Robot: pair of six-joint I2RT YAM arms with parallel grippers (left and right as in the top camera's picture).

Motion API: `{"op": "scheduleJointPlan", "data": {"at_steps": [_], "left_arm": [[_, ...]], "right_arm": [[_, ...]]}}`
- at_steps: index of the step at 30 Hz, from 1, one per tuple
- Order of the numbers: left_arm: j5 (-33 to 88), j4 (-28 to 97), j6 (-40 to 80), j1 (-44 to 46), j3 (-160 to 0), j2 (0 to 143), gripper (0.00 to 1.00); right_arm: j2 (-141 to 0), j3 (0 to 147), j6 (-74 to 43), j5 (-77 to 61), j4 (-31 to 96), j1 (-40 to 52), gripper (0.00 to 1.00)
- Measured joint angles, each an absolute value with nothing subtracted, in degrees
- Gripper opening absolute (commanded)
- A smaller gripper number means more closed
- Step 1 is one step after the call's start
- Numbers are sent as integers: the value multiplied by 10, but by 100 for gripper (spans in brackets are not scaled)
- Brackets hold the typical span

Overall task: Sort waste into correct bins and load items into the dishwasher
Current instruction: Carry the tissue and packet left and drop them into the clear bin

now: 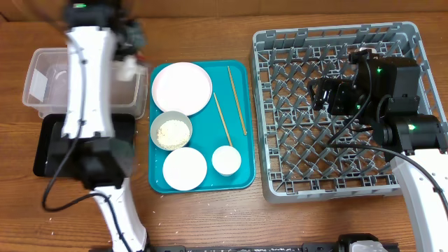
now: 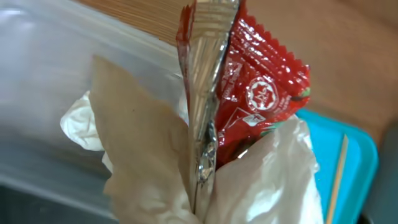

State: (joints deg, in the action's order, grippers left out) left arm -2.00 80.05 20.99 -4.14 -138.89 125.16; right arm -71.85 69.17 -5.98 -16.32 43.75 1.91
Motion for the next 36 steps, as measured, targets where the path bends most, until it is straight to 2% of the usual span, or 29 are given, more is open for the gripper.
{"op": "scheduleJointPlan", "data": {"at_steps": [4,5,7,9,15,26,29,36], "left_arm": [[-22,772,211,-93,-1364,1270,22],[-22,764,210,-100,-1357,1280,28],[-22,751,210,-110,-1348,1309,54],[-22,744,211,-113,-1342,1336,70],[-20,746,206,-113,-1334,1372,99],[10,918,193,-108,-1476,1350,99],[18,962,183,-96,-1494,1311,94],[101,966,145,-49,-1493,1232,91]], "right_arm": [[-719,692,-60,-163,437,19,100],[-719,692,-60,-163,437,19,100],[-719,692,-60,-164,437,19,100],[-719,692,-60,-163,438,19,100],[-719,692,-60,-163,438,19,100],[-719,692,-60,-163,438,19,100],[-719,692,-60,-164,438,19,100],[-719,692,-60,-163,444,19,100]]}}
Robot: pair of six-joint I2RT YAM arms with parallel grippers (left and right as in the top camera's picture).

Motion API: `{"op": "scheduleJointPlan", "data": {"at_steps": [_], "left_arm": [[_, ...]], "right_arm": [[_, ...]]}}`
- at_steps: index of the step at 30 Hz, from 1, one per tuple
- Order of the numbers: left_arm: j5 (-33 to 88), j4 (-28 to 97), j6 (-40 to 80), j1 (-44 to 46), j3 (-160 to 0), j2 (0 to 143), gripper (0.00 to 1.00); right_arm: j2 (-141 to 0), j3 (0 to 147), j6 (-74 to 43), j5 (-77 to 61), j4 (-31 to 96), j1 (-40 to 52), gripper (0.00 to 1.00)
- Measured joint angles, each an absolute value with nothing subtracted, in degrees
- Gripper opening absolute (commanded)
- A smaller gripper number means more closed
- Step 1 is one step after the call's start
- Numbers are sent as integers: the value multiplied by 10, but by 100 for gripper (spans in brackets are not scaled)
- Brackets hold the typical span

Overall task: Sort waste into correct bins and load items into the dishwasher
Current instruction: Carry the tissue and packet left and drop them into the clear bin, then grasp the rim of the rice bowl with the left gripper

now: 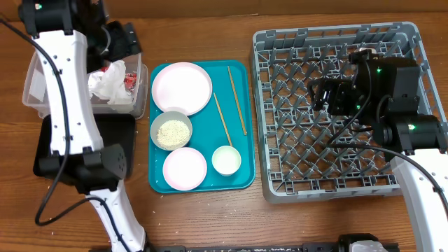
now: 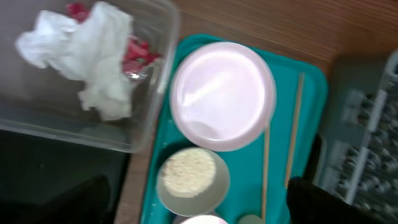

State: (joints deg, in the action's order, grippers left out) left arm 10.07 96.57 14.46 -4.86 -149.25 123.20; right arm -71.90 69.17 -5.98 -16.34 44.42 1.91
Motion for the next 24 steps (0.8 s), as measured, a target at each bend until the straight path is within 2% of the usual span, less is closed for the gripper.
{"op": "scheduleJointPlan", "data": {"at_steps": [6,13,16,21,24], "left_arm": [[117,965,145,49,-1378,1179,87],[68,923,195,162,-1187,1179,81],[48,888,220,188,-1128,1179,78],[18,815,242,204,-1056,1179,67],[5,772,254,205,-1011,1179,65]], "right_arm": [[-719,692,-60,-164,446,19,100],[-719,692,-60,-163,446,19,100],[-719,692,-60,-163,446,19,100],[-719,692,-60,-164,447,19,99],[-719,692,-60,-163,451,19,100]]}}
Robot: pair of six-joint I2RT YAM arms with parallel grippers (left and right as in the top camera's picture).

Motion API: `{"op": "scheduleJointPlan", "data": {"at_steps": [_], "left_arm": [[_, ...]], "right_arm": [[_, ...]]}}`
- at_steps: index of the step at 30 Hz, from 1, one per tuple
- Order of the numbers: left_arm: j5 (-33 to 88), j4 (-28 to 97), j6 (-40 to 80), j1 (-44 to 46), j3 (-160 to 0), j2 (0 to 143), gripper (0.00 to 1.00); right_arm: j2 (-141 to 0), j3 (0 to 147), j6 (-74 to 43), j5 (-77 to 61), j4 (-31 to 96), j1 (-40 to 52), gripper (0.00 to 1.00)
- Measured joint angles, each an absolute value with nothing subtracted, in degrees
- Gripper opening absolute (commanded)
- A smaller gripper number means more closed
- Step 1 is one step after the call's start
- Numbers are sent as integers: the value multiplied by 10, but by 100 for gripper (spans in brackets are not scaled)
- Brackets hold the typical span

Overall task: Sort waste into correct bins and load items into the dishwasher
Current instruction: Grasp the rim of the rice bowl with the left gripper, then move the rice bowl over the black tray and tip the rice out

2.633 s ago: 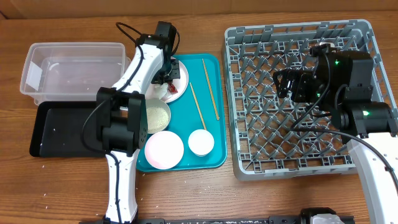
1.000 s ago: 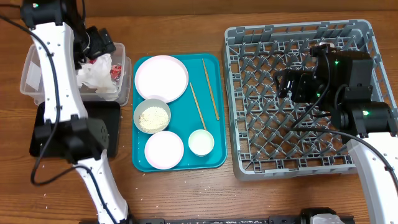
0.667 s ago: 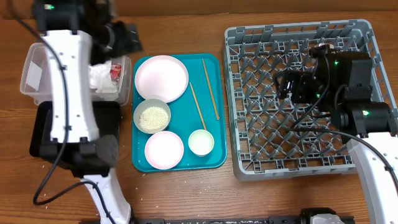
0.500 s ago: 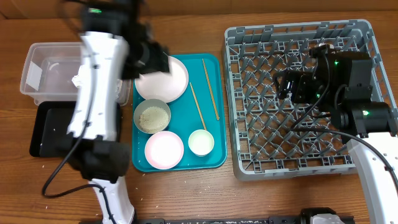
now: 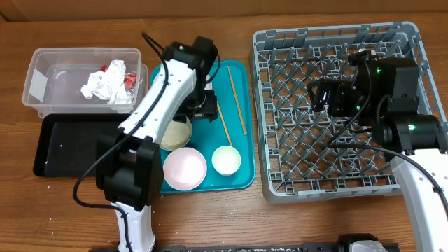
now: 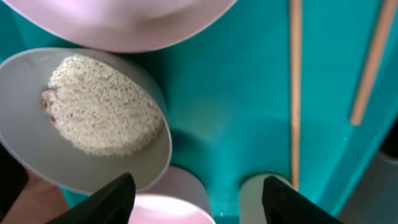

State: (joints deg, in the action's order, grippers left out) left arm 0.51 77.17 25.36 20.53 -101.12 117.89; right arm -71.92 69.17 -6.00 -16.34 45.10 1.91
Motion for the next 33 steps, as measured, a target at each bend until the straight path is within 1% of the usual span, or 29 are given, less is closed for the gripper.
{"op": "scheduleJointPlan", "data": {"at_steps": [5,7,11,13,14,20,23,26,33], "left_arm": [[-13,703,273,205,-943,1179,53],[-18,679,279,205,-922,1179,40],[-23,639,286,205,-893,1179,23],[-26,622,288,205,-877,1179,12],[-27,614,287,205,-869,1179,4],[-35,612,286,205,-859,1177,4],[-37,633,286,205,-871,1178,4],[-35,683,283,205,-914,1179,4],[-21,842,269,186,-1098,1178,4]], "right_arm": [[-719,692,-60,-163,455,19,100],[-719,692,-60,-163,457,19,100],[-719,692,-60,-163,457,19,100],[-719,692,-60,-163,457,19,100],[-719,692,-60,-163,458,19,100],[-719,692,-60,-163,459,19,100],[-719,692,-60,-163,459,19,100],[-719,692,-60,-163,459,19,100],[-719,692,-60,-163,456,19,100]]}}
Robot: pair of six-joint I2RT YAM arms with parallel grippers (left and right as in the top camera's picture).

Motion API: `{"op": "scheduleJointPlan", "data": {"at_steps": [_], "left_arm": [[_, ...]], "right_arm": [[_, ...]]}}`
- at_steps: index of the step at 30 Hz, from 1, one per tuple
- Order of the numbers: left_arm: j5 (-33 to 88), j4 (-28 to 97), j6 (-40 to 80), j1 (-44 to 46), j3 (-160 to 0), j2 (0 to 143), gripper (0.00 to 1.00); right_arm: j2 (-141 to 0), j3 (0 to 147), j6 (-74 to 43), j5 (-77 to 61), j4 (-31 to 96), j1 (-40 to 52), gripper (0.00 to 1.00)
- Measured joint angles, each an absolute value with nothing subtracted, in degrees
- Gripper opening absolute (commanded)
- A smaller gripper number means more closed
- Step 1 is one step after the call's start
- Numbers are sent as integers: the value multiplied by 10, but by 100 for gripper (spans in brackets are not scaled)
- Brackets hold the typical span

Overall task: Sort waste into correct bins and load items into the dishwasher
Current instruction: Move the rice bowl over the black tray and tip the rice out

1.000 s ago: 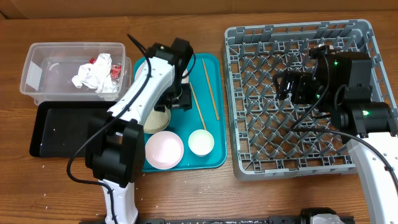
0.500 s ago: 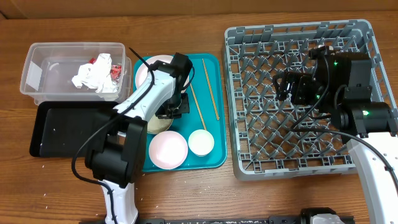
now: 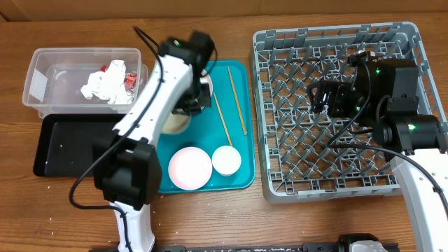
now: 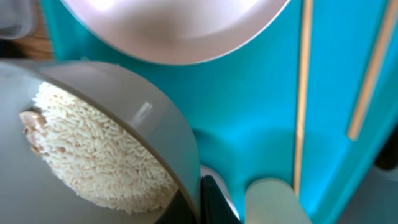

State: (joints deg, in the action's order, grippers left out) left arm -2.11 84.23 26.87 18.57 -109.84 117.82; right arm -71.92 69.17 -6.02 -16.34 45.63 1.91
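Note:
My left gripper is shut on the rim of the grey bowl of rice, one dark finger outside the wall. The bowl is tilted and close to the camera. In the overhead view the left gripper is over the teal tray, with the bowl partly under the arm. The pink plate, two chopsticks, a small plate and a cup lie on the tray. My right gripper hovers open over the grey dish rack.
A clear bin at the far left holds crumpled napkins and a red wrapper. A black tray lies in front of it. The rack fills the right side of the wooden table.
My left gripper was open just above the rice bowl; now it is shut on the bowl's rim and the bowl is tilted, nearer the camera. The right arm has not moved.
First my left gripper held a red wrapper and napkins over the clear bin. Then that waste lay in the bin with the gripper above it. After that the gripper was open over the rice bowl, and now it grips the bowl's rim.

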Motion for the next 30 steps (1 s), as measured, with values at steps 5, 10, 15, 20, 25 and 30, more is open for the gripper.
{"op": "scheduleJointPlan", "data": {"at_steps": [5,10,15,20,25,30], "left_arm": [[12,892,235,120,-1130,1138,4],[69,904,179,11,-1122,1079,4],[135,861,120,-103,-1055,1030,4],[229,778,62,-177,-929,1028,4],[332,725,12,-221,-839,1031,4],[424,715,-48,-272,-792,1031,4]], "right_arm": [[-719,692,-60,-163,456,19,100],[-719,692,-60,-163,450,19,100],[-719,692,-60,-163,449,19,100],[-719,692,-60,-163,450,19,100],[-719,692,-60,-164,453,19,100],[-720,692,-60,-164,459,19,100]]}}
